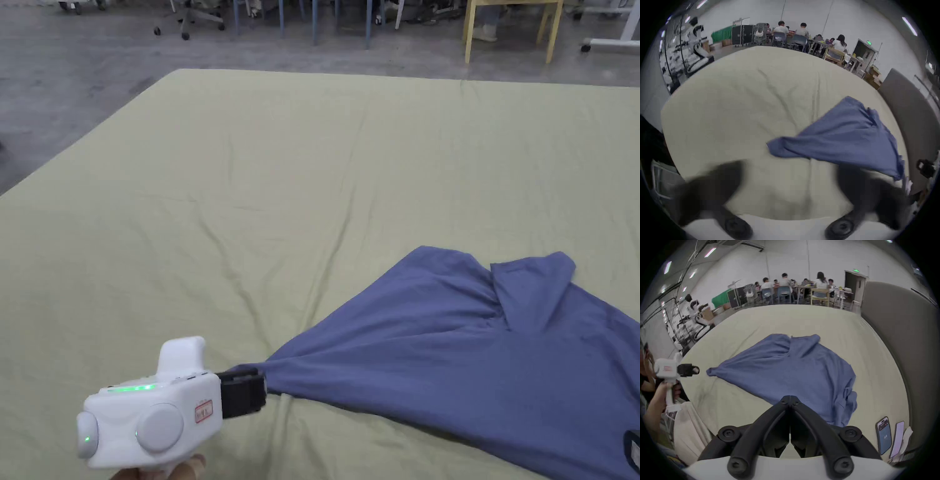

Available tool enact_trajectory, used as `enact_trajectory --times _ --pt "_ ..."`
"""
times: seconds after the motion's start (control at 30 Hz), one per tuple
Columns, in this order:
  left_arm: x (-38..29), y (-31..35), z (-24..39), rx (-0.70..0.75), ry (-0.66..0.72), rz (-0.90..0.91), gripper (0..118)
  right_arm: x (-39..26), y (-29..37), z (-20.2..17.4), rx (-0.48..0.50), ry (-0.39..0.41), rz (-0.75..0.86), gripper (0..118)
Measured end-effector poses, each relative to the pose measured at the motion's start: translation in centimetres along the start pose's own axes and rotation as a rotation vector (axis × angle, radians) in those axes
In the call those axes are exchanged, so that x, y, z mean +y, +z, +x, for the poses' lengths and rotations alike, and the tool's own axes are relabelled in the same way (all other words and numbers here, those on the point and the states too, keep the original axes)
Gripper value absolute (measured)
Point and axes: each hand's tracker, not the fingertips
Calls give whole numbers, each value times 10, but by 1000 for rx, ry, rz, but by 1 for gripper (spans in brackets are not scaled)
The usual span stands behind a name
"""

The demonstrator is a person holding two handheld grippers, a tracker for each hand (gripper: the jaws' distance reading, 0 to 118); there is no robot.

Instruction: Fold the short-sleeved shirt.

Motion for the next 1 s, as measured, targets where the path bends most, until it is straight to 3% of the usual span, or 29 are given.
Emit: enact_trajectory --times 0.07,0.2,0.27,0.3,0.33,0.37,0.4,0.47,0.6,0.63,0.67,0.7,0.73,0.83,0.9,0.97,1.0 --pt "25 -30 -11 34 22 34 118 4 0 3 5 -15 10 2" --pt "33 -96 -11 135 -49 -99 118 5 -6 10 -12 -27 -1 2" --pt "20 -100 10 180 -132 -86 101 6 -10 16 -24 -26 -19 2" --pt "16 -95 17 138 -138 -46 72 7 -13 19 -34 -23 -27 2" --pt "13 -85 25 177 -139 20 0 5 -17 25 -48 -20 -30 2" --pt "11 -73 31 105 -120 93 0 8 -22 31 -55 -17 -33 2" --pt "24 -69 22 -5 -47 44 0 11 -26 37 -60 -16 -35 2" --pt "25 -61 41 55 -77 63 0 26 -44 55 -80 -20 -53 2" --pt "27 -16 57 -62 -38 113 0 82 -88 106 -78 -84 -29 4" --pt "27 -7 62 -66 -45 115 0 102 -109 121 -76 -123 -63 29" --pt "29 -15 57 -70 -40 122 0 117 -132 134 -78 -143 -115 83" --pt "30 -11 58 -78 -37 128 0 126 -158 145 -77 -164 -208 118" --pt "30 -7 60 -90 -32 130 0 129 -180 150 -82 -158 -204 116" --pt "32 1 61 -85 -21 126 0 130 -250 169 -216 -130 -343 118" --pt "33 4 62 -83 -21 134 0 145 -259 178 -279 -126 -381 117" --pt "33 2 63 -75 -23 127 0 135 -276 180 -289 -141 -394 115" --pt "34 1 63 -76 -20 125 0 130 -283 182 -284 -151 -406 107"
